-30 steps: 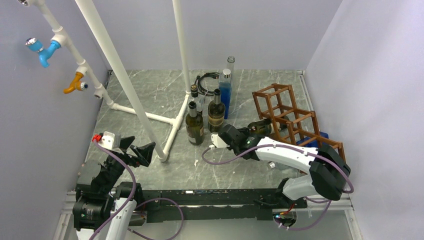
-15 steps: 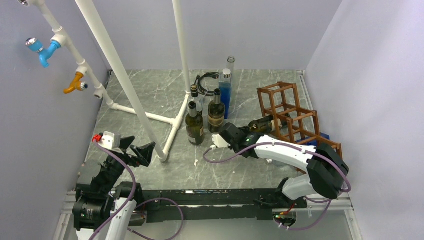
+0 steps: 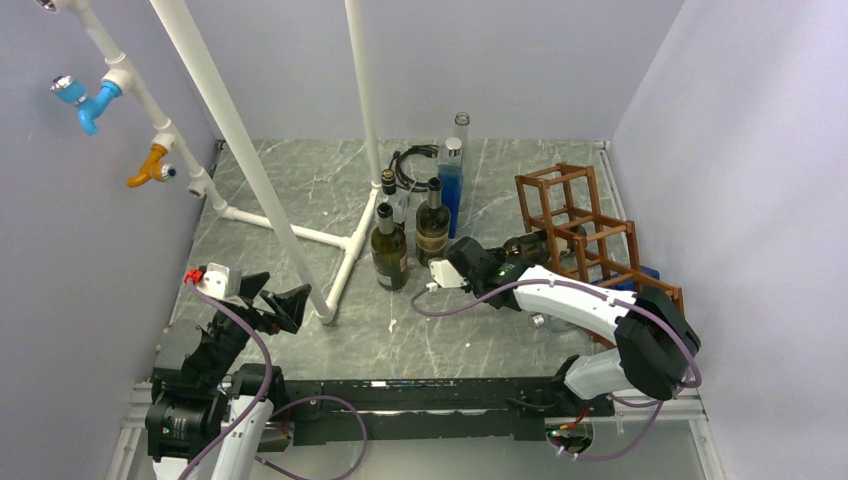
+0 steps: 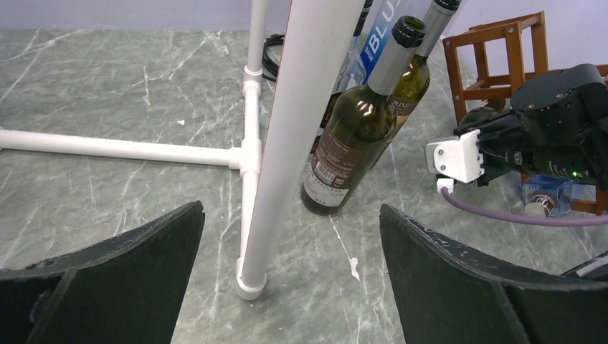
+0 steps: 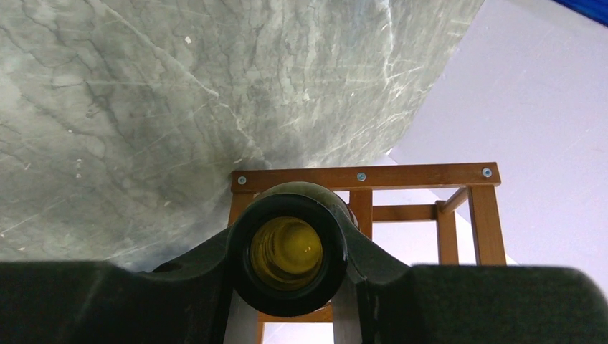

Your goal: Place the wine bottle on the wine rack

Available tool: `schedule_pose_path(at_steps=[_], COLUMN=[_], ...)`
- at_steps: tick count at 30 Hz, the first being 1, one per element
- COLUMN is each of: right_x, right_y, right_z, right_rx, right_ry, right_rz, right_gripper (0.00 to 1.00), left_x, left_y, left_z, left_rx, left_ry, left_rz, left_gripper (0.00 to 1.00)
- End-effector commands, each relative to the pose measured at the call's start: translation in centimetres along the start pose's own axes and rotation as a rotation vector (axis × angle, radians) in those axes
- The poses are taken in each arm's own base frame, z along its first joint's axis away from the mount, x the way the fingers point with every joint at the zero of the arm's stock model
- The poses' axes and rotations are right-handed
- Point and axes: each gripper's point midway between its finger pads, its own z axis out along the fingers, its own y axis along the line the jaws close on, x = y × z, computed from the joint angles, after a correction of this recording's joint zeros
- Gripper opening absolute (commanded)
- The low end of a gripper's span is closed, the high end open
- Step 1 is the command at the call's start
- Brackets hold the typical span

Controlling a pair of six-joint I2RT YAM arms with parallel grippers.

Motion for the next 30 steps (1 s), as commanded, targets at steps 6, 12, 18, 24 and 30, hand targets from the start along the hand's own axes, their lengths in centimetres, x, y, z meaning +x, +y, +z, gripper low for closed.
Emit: schedule_pose_path(at_steps=[6, 12, 18, 24, 30], right_x=[3.7, 4.5, 5.1, 5.2, 5.3], right_y=[-4.0, -4.4, -4.2, -3.8, -2.7], right_z=[-1.2, -1.4, -1.3, -0.9, 0.2], right_rx=[0.116, 0.158, 0.163, 0.138, 0.081], right_ry=[0.2, 0.233, 0.228, 0.205, 0.176], right_rz=[0.005, -0.051, -0.046, -0.033, -0.021], right_gripper=[0.0, 0.0, 0.0, 0.0, 0.0], left_x=[-1.0, -1.0, -0.9, -0.9, -0.9], left_y=[-0.3, -0.3, -0.2, -0.2, -0.2], left_z=[-0.2, -0.1, 0.0, 0.1, 0.1], left_rx=[0.007, 0.008, 0.008, 0.007, 0.008], left_ry=[-0.043, -0.04, -0.033, -0.029, -0.03], left_rz=[0.008, 0.007, 0.004, 0.004, 0.003], left_gripper=[0.98, 0.98, 0.98, 0.98, 0.98])
